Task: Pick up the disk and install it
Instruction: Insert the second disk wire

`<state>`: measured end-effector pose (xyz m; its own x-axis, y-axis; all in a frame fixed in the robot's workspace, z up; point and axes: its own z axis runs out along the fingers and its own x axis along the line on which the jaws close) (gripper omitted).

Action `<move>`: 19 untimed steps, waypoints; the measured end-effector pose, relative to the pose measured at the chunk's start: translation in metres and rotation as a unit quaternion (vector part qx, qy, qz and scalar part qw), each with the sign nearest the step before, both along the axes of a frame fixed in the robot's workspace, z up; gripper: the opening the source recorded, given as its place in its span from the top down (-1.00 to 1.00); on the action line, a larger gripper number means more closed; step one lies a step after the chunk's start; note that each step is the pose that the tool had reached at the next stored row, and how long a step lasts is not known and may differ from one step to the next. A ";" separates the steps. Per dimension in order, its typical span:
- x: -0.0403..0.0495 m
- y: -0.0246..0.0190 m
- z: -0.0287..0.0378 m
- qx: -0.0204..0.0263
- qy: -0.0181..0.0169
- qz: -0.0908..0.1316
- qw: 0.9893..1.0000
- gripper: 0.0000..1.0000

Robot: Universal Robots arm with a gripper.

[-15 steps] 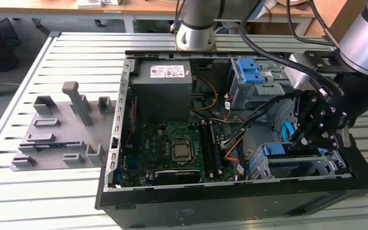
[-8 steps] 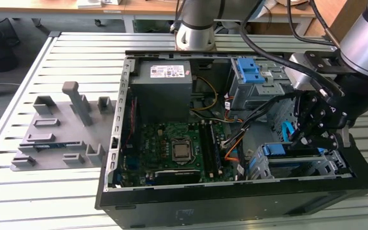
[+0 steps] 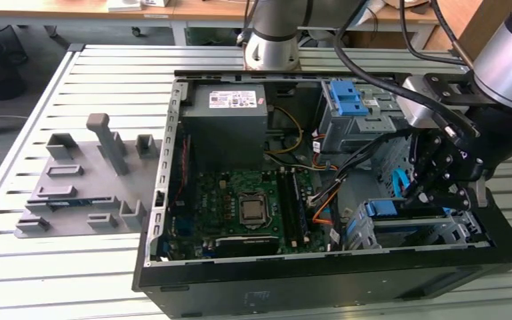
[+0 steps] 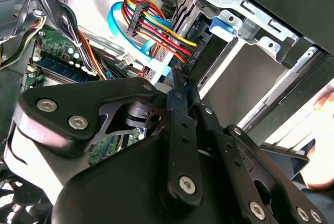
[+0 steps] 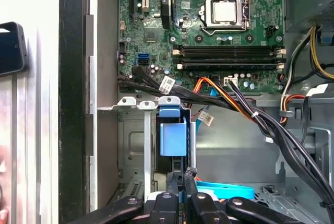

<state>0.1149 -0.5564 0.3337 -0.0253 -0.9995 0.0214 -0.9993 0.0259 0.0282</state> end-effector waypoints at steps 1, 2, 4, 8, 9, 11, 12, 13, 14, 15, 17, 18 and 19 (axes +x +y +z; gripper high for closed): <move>0.0000 -0.0002 -0.0002 0.000 0.000 0.000 1.000 0.68; 0.0000 -0.0004 -0.0004 0.000 0.000 0.000 1.000 0.68; 0.0000 -0.0005 -0.0006 0.000 0.000 0.000 1.000 0.68; -0.0001 -0.0006 -0.0006 0.011 0.000 0.000 1.000 0.68; -0.0001 -0.0005 -0.0004 0.013 0.000 0.000 1.000 0.68; 0.0000 -0.0005 -0.0003 0.014 0.000 0.000 1.000 0.68; 0.0000 -0.0005 -0.0003 0.015 0.000 0.000 1.000 0.68; 0.0000 -0.0005 -0.0004 0.015 0.000 0.000 1.000 0.68; 0.0000 -0.0005 -0.0004 0.015 0.000 0.000 1.000 0.68; 0.0000 -0.0005 -0.0003 0.014 0.000 0.000 1.000 0.68; 0.0000 -0.0006 -0.0002 0.015 0.000 0.000 1.000 0.68; 0.0000 -0.0006 0.0000 0.015 0.000 0.000 1.000 0.68; 0.0000 -0.0005 0.0003 0.015 0.000 0.000 1.000 0.68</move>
